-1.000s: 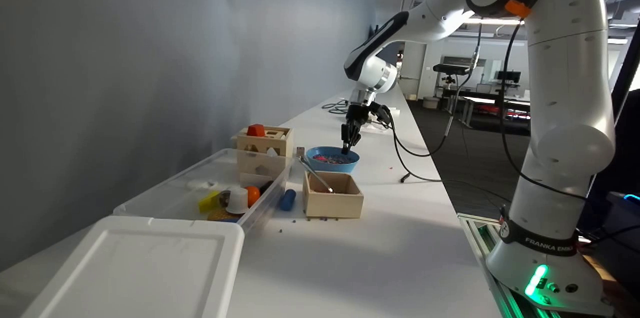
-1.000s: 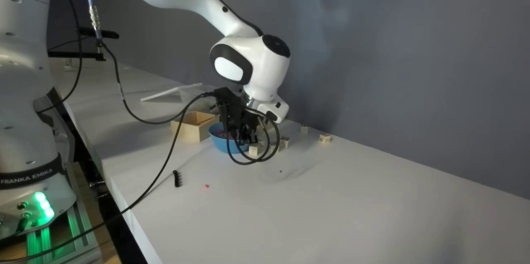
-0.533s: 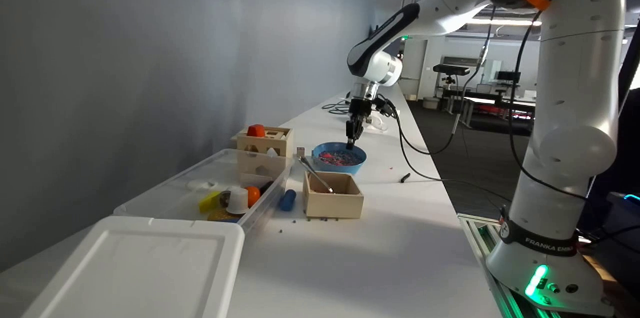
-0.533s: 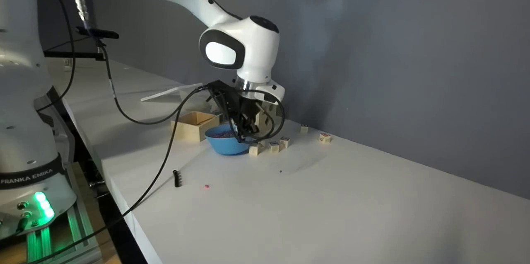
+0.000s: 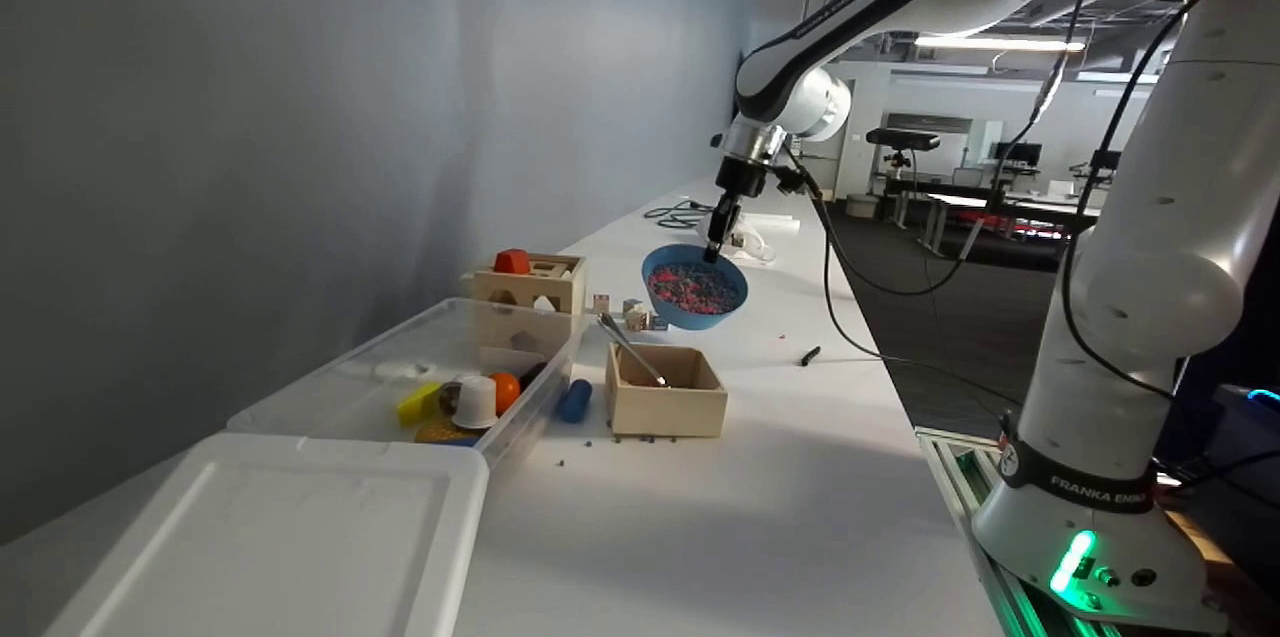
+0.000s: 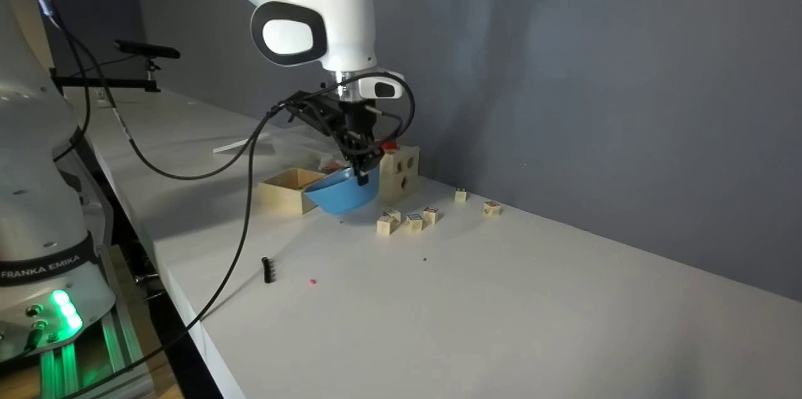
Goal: Empty the contents of the blue bowl into the smaller wooden box
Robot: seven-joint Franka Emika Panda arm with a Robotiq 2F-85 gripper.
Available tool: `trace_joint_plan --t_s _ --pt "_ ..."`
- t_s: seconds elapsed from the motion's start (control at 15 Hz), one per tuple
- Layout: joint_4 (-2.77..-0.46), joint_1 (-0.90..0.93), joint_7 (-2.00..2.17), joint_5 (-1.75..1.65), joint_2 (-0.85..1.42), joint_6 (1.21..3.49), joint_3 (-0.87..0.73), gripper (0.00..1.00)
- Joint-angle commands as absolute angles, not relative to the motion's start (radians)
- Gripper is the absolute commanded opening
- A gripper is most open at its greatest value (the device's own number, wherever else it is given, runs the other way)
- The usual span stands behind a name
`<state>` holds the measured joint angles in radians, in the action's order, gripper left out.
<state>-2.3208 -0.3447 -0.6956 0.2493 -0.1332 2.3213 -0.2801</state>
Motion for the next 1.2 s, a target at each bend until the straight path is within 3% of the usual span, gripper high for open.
trace_joint_plan --t_s 0.0,0.73,0.8,1.07,1.13 --pt "-2.344 -0.302 -0.67 0.225 -0.266 2.285 -0.297 0.01" --pt "-2.26 -0.224 -0.247 0.051 -0.264 2.139 -0.209 0.01" --pt "-2.291 -0.221 -0.32 0.069 -0.239 2.191 -0.235 0.05" --pt "-2.289 -0.209 -0.268 0.065 -0.239 2.179 -0.219 0.05" --pt "-2.289 -0.21 -0.268 0.065 -0.239 2.178 -0.22 0.01"
